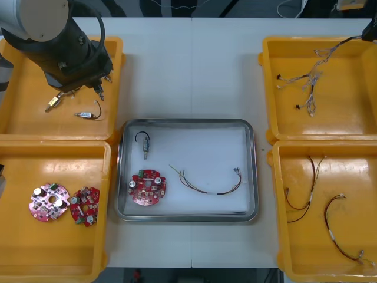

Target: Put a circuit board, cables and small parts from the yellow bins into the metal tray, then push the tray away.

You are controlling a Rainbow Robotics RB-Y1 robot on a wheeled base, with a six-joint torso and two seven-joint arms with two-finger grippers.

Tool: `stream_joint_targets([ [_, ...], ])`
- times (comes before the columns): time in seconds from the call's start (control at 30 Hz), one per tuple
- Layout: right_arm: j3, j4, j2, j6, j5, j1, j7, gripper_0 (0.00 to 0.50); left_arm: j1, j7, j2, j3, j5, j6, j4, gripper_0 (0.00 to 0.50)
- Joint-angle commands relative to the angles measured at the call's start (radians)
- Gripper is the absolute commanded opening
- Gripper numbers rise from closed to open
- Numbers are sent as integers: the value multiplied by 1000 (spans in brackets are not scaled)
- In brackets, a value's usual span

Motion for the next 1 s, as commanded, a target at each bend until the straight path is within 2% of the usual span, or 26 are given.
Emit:
stream_joint_targets([
  [0.03, -53, -55, 5, 7, -15, -2, 6, 0, 9, 83, -6, 35, 7, 8, -35, 1],
  [0.57, -61, -150, 6, 7, -72, -2, 6, 0, 9, 84, -5, 38, 11, 8, -36, 1],
  [1.0, -64, -162, 6, 7, -78, -2, 6, 0, 9, 86, -6, 39, 14, 8, -36, 0],
])
